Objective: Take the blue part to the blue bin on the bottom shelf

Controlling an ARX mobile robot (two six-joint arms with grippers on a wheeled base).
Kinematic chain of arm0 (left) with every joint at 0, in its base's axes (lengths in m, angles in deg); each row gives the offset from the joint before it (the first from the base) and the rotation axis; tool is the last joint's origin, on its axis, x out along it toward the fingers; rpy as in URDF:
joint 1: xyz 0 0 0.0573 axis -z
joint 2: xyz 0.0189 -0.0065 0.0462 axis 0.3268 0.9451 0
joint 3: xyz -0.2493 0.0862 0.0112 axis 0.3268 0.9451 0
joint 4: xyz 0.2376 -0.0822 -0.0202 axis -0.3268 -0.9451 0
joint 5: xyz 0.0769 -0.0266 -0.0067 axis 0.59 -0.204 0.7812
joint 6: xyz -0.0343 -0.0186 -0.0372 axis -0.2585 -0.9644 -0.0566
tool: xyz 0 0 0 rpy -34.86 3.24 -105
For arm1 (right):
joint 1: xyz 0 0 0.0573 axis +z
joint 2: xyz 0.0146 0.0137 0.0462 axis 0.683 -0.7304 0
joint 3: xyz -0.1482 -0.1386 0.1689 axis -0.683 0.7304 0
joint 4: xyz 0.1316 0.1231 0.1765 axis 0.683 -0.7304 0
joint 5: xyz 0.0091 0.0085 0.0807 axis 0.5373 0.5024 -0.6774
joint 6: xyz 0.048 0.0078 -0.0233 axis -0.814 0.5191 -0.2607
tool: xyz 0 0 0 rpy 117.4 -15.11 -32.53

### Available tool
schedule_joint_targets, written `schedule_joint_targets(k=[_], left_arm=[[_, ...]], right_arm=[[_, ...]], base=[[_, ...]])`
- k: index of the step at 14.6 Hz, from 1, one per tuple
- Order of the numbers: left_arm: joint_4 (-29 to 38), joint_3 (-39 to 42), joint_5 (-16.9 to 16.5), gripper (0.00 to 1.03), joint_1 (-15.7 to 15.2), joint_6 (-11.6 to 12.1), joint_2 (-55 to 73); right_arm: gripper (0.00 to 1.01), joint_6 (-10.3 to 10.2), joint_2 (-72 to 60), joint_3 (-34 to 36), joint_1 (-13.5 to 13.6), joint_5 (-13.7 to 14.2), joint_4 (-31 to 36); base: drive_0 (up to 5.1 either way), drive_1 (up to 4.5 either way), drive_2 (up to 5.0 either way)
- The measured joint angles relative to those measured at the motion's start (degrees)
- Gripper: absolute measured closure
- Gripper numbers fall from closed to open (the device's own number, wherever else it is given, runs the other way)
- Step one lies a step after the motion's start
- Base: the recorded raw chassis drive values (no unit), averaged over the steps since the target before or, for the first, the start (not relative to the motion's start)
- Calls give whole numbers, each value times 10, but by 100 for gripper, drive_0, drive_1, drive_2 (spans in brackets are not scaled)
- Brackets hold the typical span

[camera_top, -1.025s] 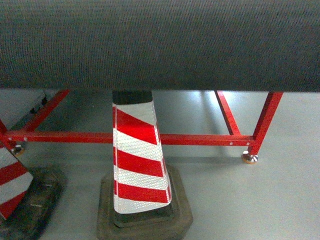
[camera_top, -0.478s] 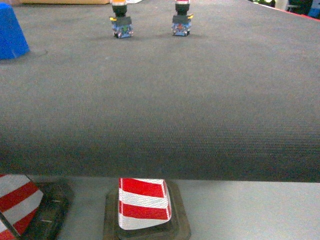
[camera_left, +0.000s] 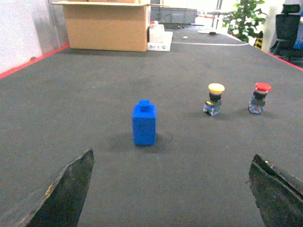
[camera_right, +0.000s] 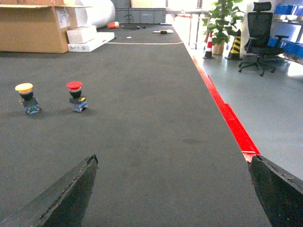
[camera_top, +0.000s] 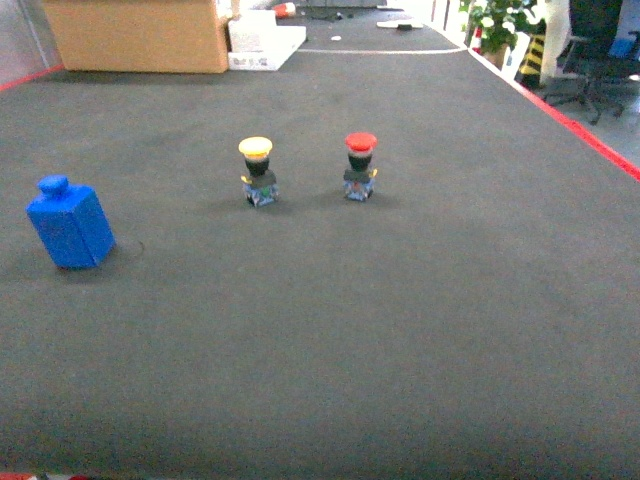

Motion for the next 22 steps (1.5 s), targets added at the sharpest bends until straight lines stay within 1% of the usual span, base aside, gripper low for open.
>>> schedule_joint_targets(k=[12,13,14,15,16,17,18,19,22], left_arm=[[-1,0,-1,5,0,0,0],[-58,-17,32,5,10,-19,18],[-29,-49,90,5,30,-59,156],[77,-77,96,5,27,-76,306],[170,-100,89,5,21,-82,435],[294,-170,69,5,18,-85,655],[371,-250,57,5,-1,-62,875],[395,-304,48,5,-9,-45,979],[403,-340,47,5,-12,-40,1029]], right_arm=[[3,0,0,0,0,0,-1],[3,0,0,0,0,0,-1],[3,0,0,0,0,0,-1],[3,0,0,0,0,0,0],[3,0,0,0,0,0,-1],[3,0,0,0,0,0,0],[3,0,0,0,0,0,-1],[3,0,0,0,0,0,-1],[3,0,0,0,0,0,-1]], base=[[0,0,0],[0,0,0],[0,0,0],[0,0,0],[0,0,0],[0,0,0],[0,0,0],[0,0,0],[0,0,0]])
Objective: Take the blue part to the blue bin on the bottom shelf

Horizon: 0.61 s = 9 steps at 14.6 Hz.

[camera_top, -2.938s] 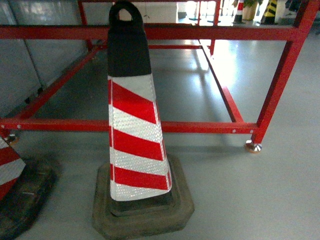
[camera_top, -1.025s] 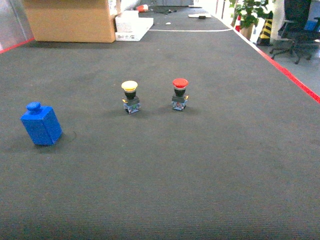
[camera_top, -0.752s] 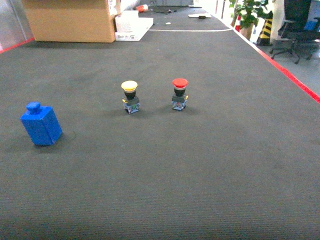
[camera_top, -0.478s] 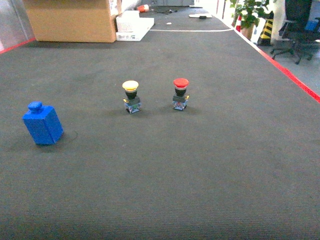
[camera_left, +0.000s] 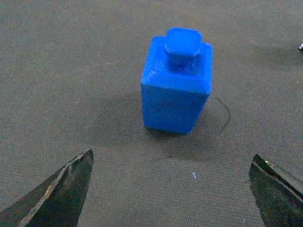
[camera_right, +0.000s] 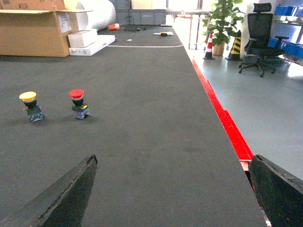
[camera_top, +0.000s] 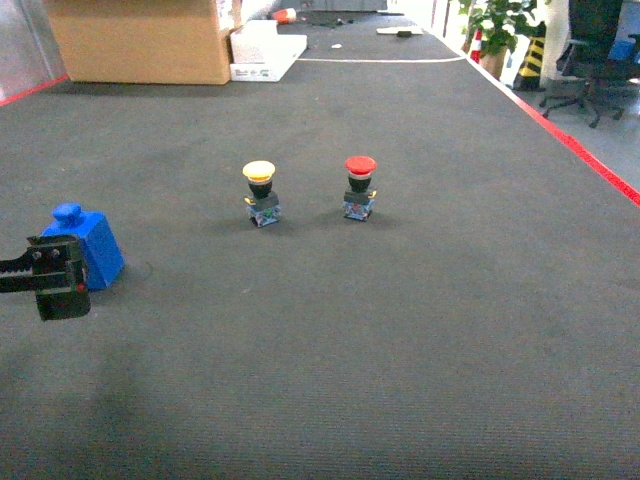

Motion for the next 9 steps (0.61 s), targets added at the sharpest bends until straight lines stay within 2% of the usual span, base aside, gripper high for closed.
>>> schedule_joint_targets(k=[4,9], left_arm=[[8,-67,-7,5,-2,13,61],[5,-85,-7,5,-3,14,81]], right_arm=[[3,0,0,0,0,0,0],[3,0,0,0,0,0,0]], base=[[0,0,0],[0,0,0]])
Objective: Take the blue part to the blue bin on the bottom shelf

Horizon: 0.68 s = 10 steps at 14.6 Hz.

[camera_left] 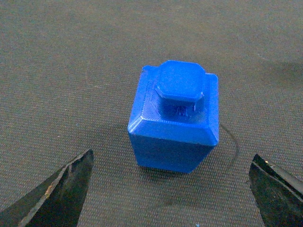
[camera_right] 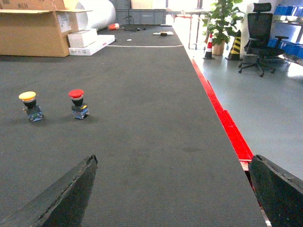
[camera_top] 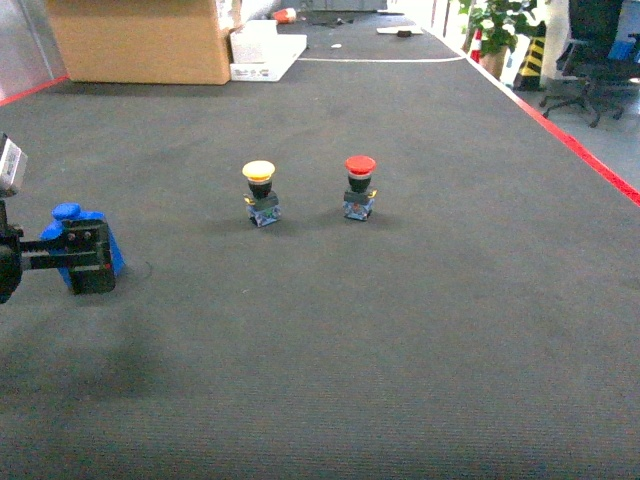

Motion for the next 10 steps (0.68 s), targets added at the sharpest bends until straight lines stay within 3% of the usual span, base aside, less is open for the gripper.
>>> schedule_joint_targets(k=[2,3,7,10], left_arm=[[-6,-32,5,5,-5,0,21],[-47,-90,-1,5,-15,-3,70],[-58,-115,-16,55,-25,-10,86],[-42,-116,-13,59,-24,-2,89]], right_arm=[[3,0,0,0,0,0,0],[3,0,0,0,0,0,0],[3,0,0,0,0,0,0],[3,0,0,0,0,0,0]], base=[[0,0,0],[0,0,0],[0,0,0],[0,0,0]])
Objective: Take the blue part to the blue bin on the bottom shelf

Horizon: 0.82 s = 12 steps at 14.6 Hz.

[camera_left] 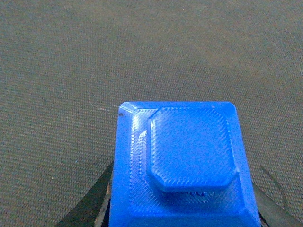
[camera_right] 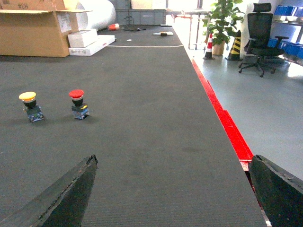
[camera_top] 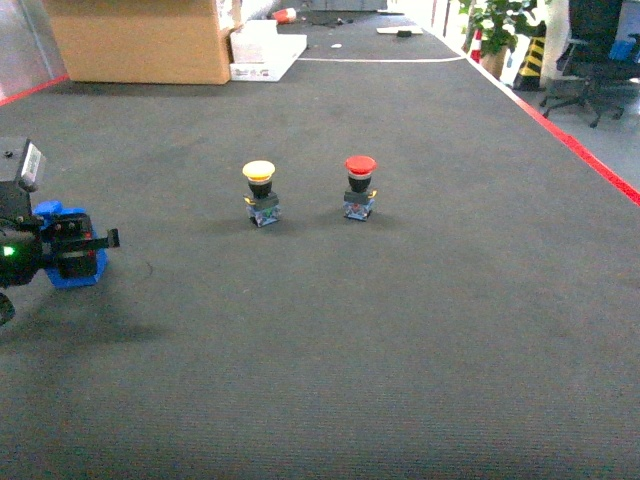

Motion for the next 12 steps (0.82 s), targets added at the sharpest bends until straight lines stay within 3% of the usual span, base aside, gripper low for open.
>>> schedule_joint_targets(k=[3,7,9,12], left_arm=[[27,8,8,59,2,6,0],[99,51,41,59,10,33,-12],[142,91,63,59,17,44,-29],[232,206,94,59,32,36,-93]], right_arm=[[3,0,0,0,0,0,0],[3,0,0,0,0,0,0],[3,0,0,0,0,0,0],[3,0,0,0,0,0,0]], base=[[0,0,0],[0,0,0],[0,0,0],[0,0,0]])
